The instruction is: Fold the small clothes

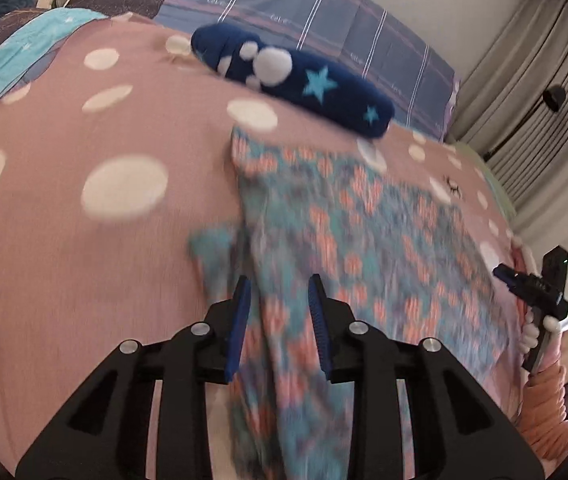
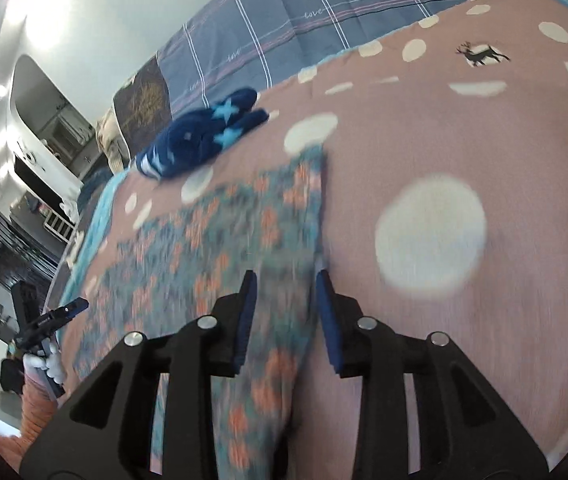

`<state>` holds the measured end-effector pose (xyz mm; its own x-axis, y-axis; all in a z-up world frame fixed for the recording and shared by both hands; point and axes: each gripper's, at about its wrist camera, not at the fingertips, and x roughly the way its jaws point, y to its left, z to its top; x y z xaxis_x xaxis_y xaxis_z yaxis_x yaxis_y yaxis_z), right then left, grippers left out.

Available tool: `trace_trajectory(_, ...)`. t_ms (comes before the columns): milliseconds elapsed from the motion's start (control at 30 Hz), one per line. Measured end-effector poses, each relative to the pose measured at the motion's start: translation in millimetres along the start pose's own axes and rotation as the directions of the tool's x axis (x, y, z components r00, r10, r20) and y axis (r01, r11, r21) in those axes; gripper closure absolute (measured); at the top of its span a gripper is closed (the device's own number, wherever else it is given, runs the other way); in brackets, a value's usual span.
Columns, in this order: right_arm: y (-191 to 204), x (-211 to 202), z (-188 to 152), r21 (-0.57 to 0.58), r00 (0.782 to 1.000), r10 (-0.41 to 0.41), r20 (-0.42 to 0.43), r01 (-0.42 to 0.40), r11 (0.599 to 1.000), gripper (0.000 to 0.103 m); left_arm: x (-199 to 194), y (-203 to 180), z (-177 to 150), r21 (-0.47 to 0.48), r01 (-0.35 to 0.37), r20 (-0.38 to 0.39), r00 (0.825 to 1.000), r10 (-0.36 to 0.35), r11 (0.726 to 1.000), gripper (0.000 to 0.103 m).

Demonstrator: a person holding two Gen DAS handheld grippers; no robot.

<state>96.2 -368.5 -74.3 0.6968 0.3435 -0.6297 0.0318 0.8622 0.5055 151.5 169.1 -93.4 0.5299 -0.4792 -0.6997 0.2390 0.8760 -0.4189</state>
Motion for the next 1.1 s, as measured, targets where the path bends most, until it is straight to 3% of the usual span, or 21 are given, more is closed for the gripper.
trace_trajectory(100,-2.6,-12.3,-23.3,0.038,1.0,0.016,0.01,-0.016,0.999,0.07,-3.3,-0.2,-18.3,0.008,-0.013,-0.008,1.0,0.013,1.0,0.073)
trace_trajectory(133,-2.9,-15.5,-29.4,0.049,1.0,0.021,0.013,-0.022,0.999,0.07,-4.1,0.1,-21.1,0.007,-0.014,-0.008,1.0,0.014,1.0,0.082)
trace_trajectory(167,-2.4,-19.4,-36.1,0.057,1.0,0.025,0.017,-0.026,0.998,0.07,-5.1,-0.6,-23.1,0.005,-0.025,-0.007,1.0,0.025,1.0,0.101)
trace_trajectory(200,-0.4,-22.1,-40.9,0.059,1.0,0.023,0.021,-0.024,0.998,0.07,-9.1,0.0,-24.1,-0.002,-0.024,0.007,1.0,0.024,1.0,0.102)
trace_trajectory(300,5.4,-33.3,-50.5,0.057,0.999,0.005,0.039,-0.007,0.998,0.07,-43.1,-6.0,-26.1,-0.002,0.003,0.124,0.992,-0.003,1.0,0.102)
trace_trajectory(367,8.0,-45.4,-55.5,0.062,0.998,0.013,0.062,-0.017,0.998,0.069,-58.6,-11.5,-32.0,0.028,0.019,0.15,0.988,-0.023,0.999,0.102)
trace_trajectory(533,3.8,-59.6,-69.0,0.084,0.996,0.009,0.087,-0.017,0.996,0.064,-43.1,5.7,-55.7,-0.025,-0.08,0.078,0.994,0.082,0.996,0.097)
trace_trajectory(633,-2.4,-57.6,-84.5,0.119,0.998,0.01,0.059,-0.017,0.993,0.064,-39.9,17.2,-70.9,-0.11,-0.01,0.064,0.998,0.017,0.994,0.087)
trace_trajectory(700,-2.2,-56.1,-92.9,0.123,0.999,0.005,0.041,-0.01,0.992,0.064,-40.2,12.3,-79.1,-0.105,0.007,0.072,0.997,0.001,0.994,0.076)
trace_trajectory(867,-1.2,-49.7,-112.3,0.133,0.998,0.056,-0.011,-0.054,0.99,0.063,-29.0,4.5,-80.8,-0.058,-0.072,0.061,0.995,0.075,0.996,0.075)
trace_trajectory(900,0.5,-47.1,-114.2,0.126,0.999,0.051,-0.014,-0.049,0.991,0.065,-26.8,3.5,-79.6,-0.052,-0.086,0.058,0.994,0.089,0.995,0.075)
trace_trajectory(933,1.8,-46.7,-114.8,0.12,0.999,0.044,-0.012,-0.043,0.992,0.089,-26.2,2.4,-78.9,-0.049,-0.094,0.056,0.994,0.096,0.994,0.075)
trace_trajectory(967,5.4,-47.2,-114.9,0.106,0.999,0.048,-0.011,-0.046,0.993,0.098,-26.6,-0.5,-78.2,-0.041,-0.108,0.057,0.992,0.11,0.993,0.075)
trace_trajectory(1033,13.8,-56.8,-115.4,0.065,0.999,0.035,0.005,-0.036,0.997,0.099,-29.0,-1.6,-79.0,-0.022,-0.129,0.057,0.99,0.13,0.991,0.075)
trace_trajectory(1100,21.9,-65.0,-114.5,-0.004,0.999,-0.046,-0.015,0.045,0.999,0.101,-31.9,-2.0,-78.0,-0.018,-0.149,0.058,0.987,0.15,0.989,0.075)
